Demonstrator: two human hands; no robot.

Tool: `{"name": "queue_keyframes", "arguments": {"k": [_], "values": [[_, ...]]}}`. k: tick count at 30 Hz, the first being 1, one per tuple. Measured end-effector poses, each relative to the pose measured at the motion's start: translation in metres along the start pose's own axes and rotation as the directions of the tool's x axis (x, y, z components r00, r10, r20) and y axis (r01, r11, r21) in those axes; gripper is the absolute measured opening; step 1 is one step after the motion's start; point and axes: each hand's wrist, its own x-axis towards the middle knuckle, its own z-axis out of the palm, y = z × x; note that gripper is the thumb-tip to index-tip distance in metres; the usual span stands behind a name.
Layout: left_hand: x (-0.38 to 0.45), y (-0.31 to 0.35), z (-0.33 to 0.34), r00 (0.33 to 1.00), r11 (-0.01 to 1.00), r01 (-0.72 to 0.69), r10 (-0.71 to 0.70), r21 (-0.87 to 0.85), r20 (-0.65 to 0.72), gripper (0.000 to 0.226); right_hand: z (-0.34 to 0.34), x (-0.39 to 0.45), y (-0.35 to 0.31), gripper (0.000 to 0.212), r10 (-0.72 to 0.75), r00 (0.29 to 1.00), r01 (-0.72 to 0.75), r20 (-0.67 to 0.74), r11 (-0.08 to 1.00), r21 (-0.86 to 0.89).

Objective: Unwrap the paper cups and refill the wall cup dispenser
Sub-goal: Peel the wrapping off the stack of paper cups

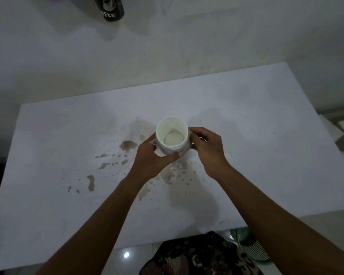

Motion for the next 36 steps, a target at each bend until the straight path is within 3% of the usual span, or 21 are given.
{"name": "queue_keyframes", "arguments": {"k": [4,7,10,13,17,22,25,28,32,36], "values": [[-0.007,0.000,-0.009,0.999,0.987,-0.021,0.026,-0.157,0.025,0.054,0.001,0.003,0.008,0.020,0.019,1.000,-0.018,-0.022,1.000,0.012],[-0.017,0.006,-0.001,0.971,0.873,0.133,-0.209,-0.469,-0.113,0.036,0.000,0.006,0.013,0.025,-0.017,0.997,0.014,-0.072,0.999,-0.047],[-0.016,0.014,0.008,0.902,0.814,0.262,-0.397,-0.518,-0.168,0.023,0.000,0.010,0.013,0.031,-0.072,0.996,0.066,-0.056,0.992,-0.111],[-0.010,0.019,0.010,0.874,0.778,0.302,-0.457,-0.551,-0.166,0.015,0.002,0.010,0.008,0.029,-0.032,0.997,0.025,-0.064,0.994,-0.102],[-0.001,0.014,0.010,0.887,0.866,0.266,-0.392,-0.423,-0.245,0.012,0.004,-0.001,-0.002,0.020,0.211,0.977,-0.204,-0.024,0.962,0.179],[0.004,-0.005,0.012,0.883,0.938,0.292,-0.339,-0.186,-0.323,0.018,0.008,-0.008,0.003,0.016,0.098,0.995,-0.093,-0.017,0.977,0.192],[0.003,-0.007,0.018,0.909,0.964,0.249,-0.267,-0.098,-0.321,0.020,0.006,-0.004,0.009,0.022,0.033,0.997,-0.025,-0.069,0.994,0.110],[0.000,-0.001,0.019,0.940,0.992,0.121,-0.103,0.035,-0.326,0.030,0.004,0.002,0.011,0.032,-0.028,0.994,0.031,-0.101,0.999,0.028],[-0.010,0.015,0.016,0.976,0.986,-0.143,0.127,-0.080,-0.177,0.055,0.003,0.006,0.027,0.024,-0.119,0.989,0.105,-0.087,0.982,-0.155],[-0.007,0.013,0.016,0.980,0.980,-0.186,0.180,-0.074,-0.079,0.071,-0.001,0.012,0.029,0.021,-0.183,0.982,0.164,-0.040,0.943,-0.290]]}}
